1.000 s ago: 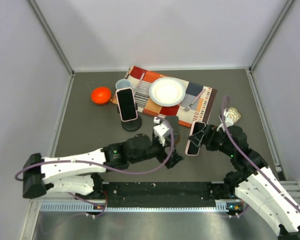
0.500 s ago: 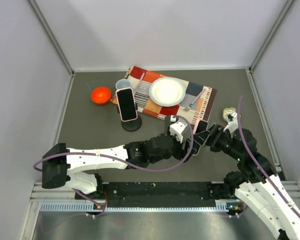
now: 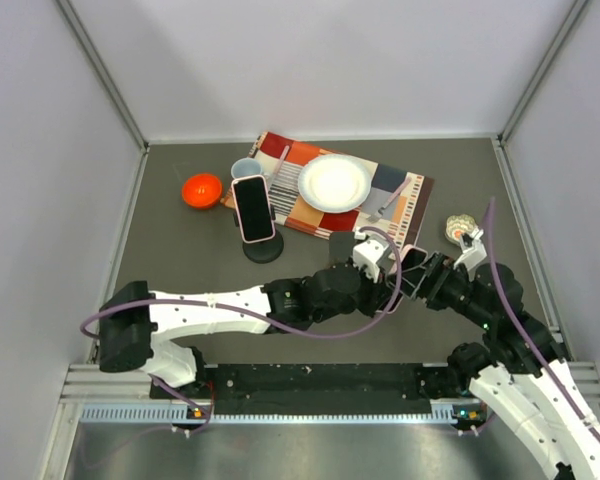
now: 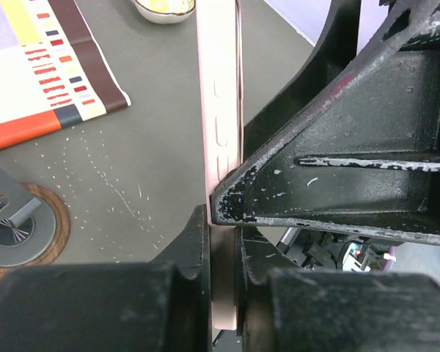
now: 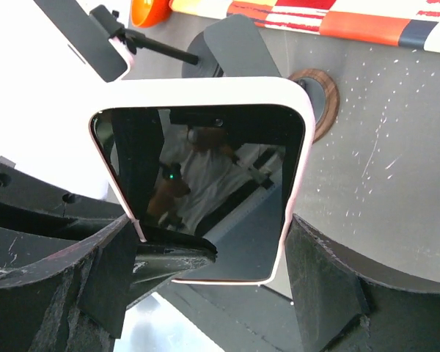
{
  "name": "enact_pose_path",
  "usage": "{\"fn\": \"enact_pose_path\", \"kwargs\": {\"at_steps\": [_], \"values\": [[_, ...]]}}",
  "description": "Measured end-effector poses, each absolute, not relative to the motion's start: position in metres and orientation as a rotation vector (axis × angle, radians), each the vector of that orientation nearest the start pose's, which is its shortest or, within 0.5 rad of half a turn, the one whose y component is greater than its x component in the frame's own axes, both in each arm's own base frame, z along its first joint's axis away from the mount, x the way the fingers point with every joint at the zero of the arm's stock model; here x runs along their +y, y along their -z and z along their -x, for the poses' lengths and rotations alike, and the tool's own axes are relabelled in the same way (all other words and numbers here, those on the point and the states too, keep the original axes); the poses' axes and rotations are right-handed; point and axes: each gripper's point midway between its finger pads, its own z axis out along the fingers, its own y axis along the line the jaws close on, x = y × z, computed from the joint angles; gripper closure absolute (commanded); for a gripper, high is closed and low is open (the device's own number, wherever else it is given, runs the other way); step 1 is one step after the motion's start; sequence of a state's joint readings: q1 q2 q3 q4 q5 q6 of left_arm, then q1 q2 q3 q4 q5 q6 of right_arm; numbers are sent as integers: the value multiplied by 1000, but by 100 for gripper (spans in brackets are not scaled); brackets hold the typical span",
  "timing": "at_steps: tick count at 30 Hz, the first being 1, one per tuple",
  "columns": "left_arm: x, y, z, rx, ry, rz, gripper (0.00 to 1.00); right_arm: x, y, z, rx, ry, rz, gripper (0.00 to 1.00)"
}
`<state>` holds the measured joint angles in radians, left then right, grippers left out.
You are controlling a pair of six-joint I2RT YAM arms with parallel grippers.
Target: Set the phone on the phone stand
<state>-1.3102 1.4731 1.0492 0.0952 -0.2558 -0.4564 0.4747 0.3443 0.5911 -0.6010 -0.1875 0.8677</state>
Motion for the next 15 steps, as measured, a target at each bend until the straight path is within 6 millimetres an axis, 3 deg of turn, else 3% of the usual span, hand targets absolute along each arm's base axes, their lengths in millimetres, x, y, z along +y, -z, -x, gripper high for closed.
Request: {"fn": "enact_pose_path", "kwargs": {"at_steps": [3,6,9,12,15], "values": [[-440,-222,-144,1880,951,-664,100,156,-220,-157,2072,-1043,-216,16],[-426,-236,-140,1842,987,-699,100,165,-241,-154,2067,-1062,-72,7],[-401,-248,-136,1813,1020,-739,100,176,-268,-145,2020,-1102,138,1],[-363,-256,-131,1798,1048,-779,100,187,-293,-130,1924,-1161,372,1],[-328,-253,-125,1787,1063,-812,100,195,-308,-118,1825,-1196,558,1]]}}
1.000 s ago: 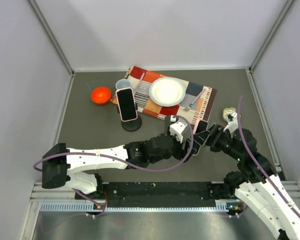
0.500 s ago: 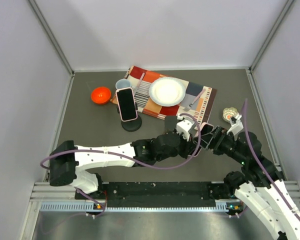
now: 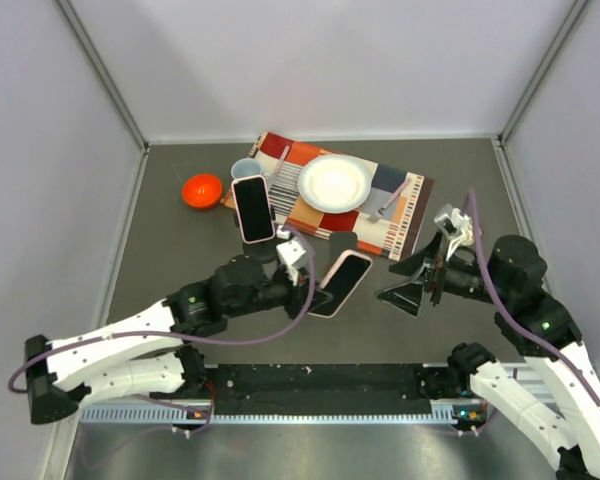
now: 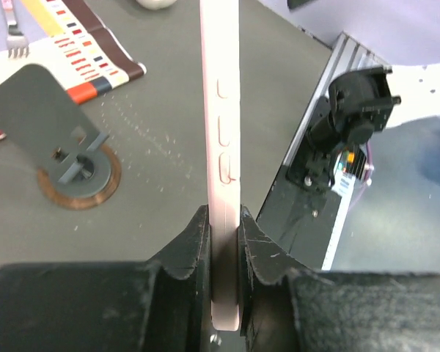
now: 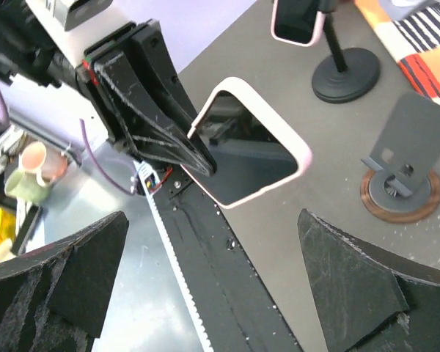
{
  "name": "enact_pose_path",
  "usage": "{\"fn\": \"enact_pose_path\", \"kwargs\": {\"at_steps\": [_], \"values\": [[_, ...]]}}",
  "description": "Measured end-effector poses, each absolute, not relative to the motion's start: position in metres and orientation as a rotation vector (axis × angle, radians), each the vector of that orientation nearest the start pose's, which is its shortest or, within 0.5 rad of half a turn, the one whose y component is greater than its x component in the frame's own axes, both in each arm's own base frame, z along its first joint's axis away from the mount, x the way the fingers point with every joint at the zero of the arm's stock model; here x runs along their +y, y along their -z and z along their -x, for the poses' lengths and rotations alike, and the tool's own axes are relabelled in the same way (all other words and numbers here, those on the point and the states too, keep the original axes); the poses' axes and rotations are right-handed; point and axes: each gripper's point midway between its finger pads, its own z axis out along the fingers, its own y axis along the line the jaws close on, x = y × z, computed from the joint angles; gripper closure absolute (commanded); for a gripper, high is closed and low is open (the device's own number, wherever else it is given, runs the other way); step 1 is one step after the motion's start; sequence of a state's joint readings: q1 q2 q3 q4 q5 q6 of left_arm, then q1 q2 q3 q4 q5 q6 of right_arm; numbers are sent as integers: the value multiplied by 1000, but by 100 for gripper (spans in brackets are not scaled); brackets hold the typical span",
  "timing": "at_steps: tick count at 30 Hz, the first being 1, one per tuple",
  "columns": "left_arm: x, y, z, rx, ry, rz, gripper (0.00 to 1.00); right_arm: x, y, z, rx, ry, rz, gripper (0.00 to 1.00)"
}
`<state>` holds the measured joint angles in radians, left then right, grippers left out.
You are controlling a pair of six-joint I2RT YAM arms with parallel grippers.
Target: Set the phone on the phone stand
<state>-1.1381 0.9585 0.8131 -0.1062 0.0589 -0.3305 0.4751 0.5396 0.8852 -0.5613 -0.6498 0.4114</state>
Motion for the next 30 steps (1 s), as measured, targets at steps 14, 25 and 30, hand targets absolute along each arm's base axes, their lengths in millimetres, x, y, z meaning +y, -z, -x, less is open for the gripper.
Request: {"fn": "enact_pose_path", "kwargs": {"at_steps": [14,25,30], "values": [[-265,-248,-63,1707,1199,-1060,100,249,-300,-105,1692,-1481,1108,58],[-263,-235,-60,1751,1183,-1103,100,274,-303,-86,1591,-1537,1285,73],[-263,-231,-59,1765,1176,-1121,100,276,-301,-85,1599,-1536,1292,61]]}}
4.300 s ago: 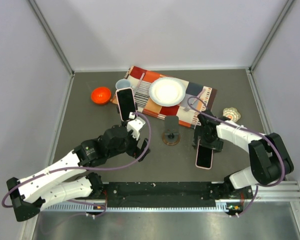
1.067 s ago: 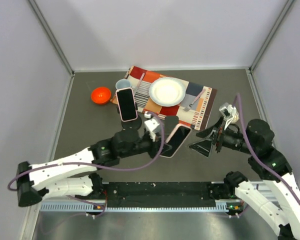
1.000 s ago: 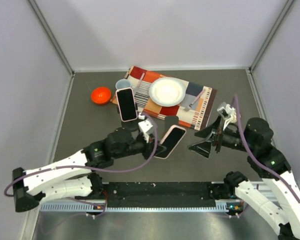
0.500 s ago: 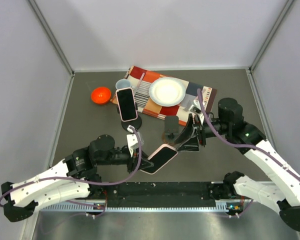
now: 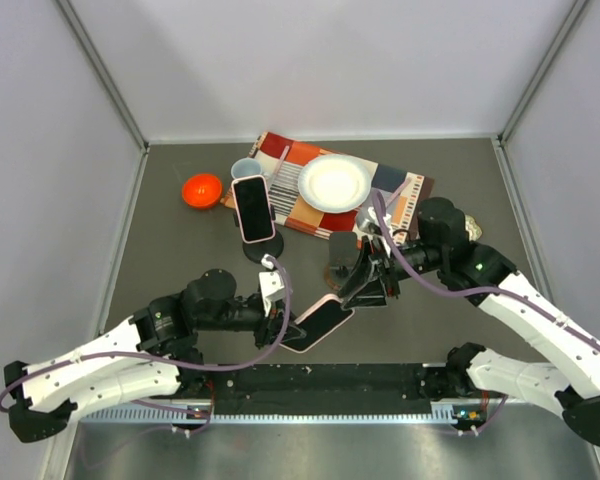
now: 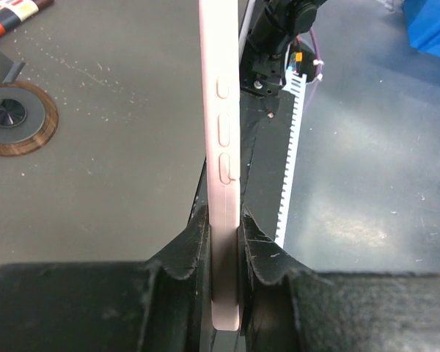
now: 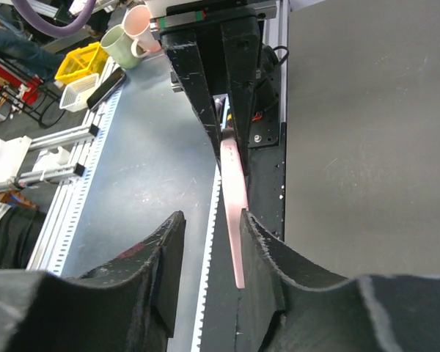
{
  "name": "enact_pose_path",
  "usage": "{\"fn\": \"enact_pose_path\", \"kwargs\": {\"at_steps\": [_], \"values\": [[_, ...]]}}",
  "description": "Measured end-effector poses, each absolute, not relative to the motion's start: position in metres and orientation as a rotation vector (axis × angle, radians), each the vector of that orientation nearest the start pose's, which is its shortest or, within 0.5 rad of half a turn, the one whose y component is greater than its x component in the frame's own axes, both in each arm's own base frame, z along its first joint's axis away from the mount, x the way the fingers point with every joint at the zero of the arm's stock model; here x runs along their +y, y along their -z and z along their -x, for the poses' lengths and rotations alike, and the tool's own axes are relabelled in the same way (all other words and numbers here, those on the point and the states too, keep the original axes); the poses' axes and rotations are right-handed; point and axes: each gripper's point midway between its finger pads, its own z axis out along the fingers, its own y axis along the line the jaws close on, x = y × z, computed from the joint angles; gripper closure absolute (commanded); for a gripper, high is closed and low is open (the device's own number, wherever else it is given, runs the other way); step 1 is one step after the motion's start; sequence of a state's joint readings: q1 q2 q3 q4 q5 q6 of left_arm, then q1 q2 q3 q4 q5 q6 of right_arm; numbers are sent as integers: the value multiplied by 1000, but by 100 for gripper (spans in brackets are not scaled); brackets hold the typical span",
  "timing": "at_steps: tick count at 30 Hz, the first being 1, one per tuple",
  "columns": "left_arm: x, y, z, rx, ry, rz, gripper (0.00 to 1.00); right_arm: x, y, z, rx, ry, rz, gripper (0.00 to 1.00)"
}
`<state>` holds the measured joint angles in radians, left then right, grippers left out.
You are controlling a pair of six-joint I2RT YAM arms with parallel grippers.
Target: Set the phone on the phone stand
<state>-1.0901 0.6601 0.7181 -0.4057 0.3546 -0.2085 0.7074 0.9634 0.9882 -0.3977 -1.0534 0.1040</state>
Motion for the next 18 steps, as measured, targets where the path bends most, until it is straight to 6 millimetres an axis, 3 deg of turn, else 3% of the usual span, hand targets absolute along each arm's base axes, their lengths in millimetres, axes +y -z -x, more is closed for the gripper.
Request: {"fn": "enact_pose_path", "kwargs": {"at_steps": [7,10,12,16,18], "values": [[-266,-223,-61,1802,1162,-1140,100,276,-289,-91,1660,-1448,1265,36],[-267,-229,-61,1783,1169,-1133,100,271,-280,-102,1709,-1334,1211,34],[-267,-234,-61,1769,1175,-1125,100,267,-278,-109,1718,-1267,1179,35],[-265,-239,-60,1750,1182,-1118,100,262,-281,-105,1686,-1252,1190,54],[-266,-241,-61,1747,1183,-1117,100,263,-282,-101,1675,-1278,1211,57]]}}
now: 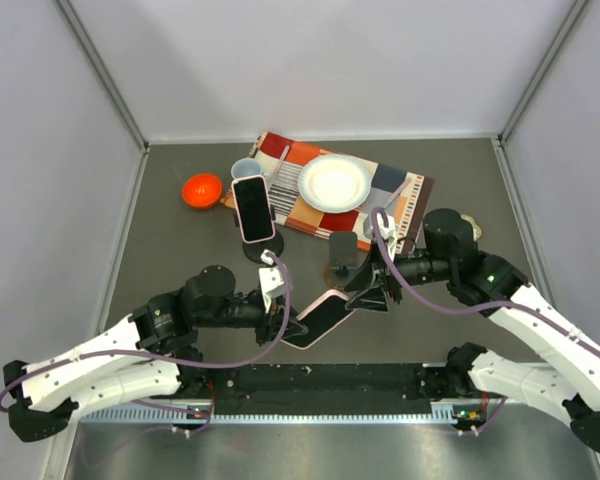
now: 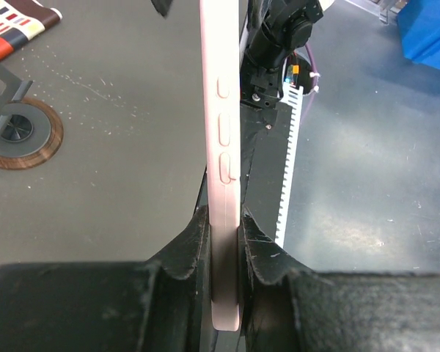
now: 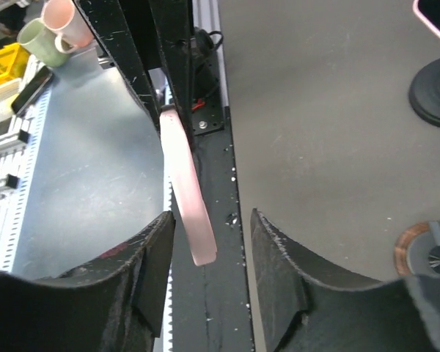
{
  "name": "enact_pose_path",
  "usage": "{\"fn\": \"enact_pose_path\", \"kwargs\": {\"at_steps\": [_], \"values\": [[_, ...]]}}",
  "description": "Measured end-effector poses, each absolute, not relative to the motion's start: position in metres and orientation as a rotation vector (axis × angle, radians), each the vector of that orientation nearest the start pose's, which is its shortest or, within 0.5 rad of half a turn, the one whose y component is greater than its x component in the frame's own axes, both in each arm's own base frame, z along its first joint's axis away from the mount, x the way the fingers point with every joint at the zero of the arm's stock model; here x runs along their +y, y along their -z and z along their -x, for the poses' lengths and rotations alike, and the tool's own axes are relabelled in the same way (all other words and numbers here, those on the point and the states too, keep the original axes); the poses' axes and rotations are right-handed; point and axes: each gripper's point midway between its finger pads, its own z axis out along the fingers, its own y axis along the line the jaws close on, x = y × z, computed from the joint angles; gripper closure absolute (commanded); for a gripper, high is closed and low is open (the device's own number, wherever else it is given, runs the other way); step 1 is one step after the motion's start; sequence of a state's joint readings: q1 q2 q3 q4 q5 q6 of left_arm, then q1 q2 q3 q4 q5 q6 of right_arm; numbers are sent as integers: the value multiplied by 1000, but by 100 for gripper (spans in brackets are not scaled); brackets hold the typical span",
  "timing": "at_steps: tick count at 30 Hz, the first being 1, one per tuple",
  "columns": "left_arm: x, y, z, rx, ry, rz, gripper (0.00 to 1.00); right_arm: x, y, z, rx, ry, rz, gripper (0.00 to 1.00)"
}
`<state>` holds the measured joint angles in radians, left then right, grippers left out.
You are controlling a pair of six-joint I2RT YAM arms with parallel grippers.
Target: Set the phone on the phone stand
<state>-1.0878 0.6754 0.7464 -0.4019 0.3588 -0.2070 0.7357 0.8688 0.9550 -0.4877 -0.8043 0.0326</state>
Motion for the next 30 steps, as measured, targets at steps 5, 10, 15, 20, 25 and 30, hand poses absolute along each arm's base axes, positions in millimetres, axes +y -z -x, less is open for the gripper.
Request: {"fn": "enact_pose_path", "kwargs": {"at_steps": [5,10,15,20,25,30], "values": [[-273,-247,-62,1743,1194,-1130,100,269,-275,-95,1700,-1350,1249,68],[-277,-244,-61,1761,1206,-1141,100,268,-271,-86,1689,-1399,1290,99],[-276,-244,-55,1776,1241,-1146,100,269,-271,-79,1634,-1429,1333,83],[-278,-244,-55,1762,1247,-1161,100,268,-265,-76,1651,-1459,1333,65],[-284,-248,-56,1728,1257,-1174,100,267,-266,-72,1658,-1482,1329,86],[-286,-248,-54,1735,1276,-1174,87,266,-267,-71,1620,-1461,1336,100]]}}
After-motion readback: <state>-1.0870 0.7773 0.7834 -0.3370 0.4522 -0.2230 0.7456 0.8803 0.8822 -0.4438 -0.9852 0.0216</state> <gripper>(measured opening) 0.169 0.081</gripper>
